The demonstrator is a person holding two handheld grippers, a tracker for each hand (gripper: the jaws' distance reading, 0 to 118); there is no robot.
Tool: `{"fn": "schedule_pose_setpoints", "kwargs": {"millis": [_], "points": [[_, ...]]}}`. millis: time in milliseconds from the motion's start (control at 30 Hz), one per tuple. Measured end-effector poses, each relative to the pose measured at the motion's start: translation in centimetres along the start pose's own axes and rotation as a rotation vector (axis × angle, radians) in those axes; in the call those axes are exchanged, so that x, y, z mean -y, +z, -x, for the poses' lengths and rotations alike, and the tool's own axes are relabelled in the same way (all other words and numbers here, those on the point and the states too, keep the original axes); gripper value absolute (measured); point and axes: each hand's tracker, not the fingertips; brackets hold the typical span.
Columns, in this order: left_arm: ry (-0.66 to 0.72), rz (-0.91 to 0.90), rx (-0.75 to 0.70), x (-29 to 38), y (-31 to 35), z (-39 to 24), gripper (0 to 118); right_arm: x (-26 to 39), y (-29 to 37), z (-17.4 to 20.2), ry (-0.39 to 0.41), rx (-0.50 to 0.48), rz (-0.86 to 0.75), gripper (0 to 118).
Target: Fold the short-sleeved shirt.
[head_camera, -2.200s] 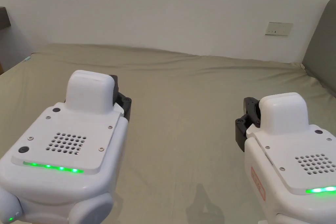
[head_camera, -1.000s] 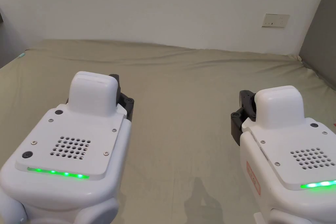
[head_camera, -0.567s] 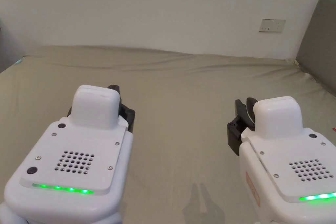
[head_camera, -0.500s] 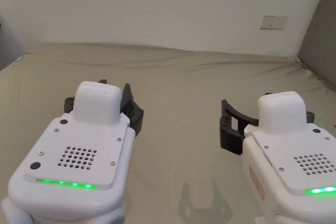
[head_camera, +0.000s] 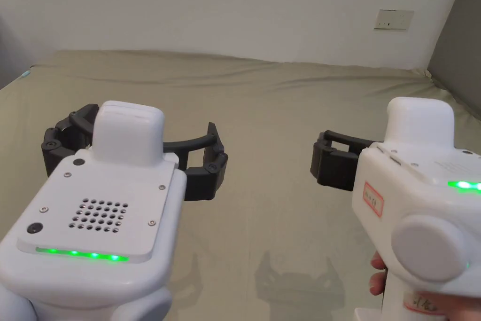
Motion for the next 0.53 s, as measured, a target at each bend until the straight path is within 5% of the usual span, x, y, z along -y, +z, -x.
{"fn": "schedule_pose_setpoints", "kwargs": {"millis": [67,300,533], "points": [[0.012,-0.004,0.004,-0.1,0.1,0.0,118,-0.4,-0.4,-0.4,0.031,-0.006,0.073,111],[-0.004,-0.005,0.004,-0.1,0.2,-0.4,118,-0.1,-0.1,-1.8,-0.054,-0.082,0.014,111],[-0.009,0.004,0.009,0.0,0.2,-0.7,118,0.2,0.0,-0.6,0.020,-0.031,-0.006,111]]}}
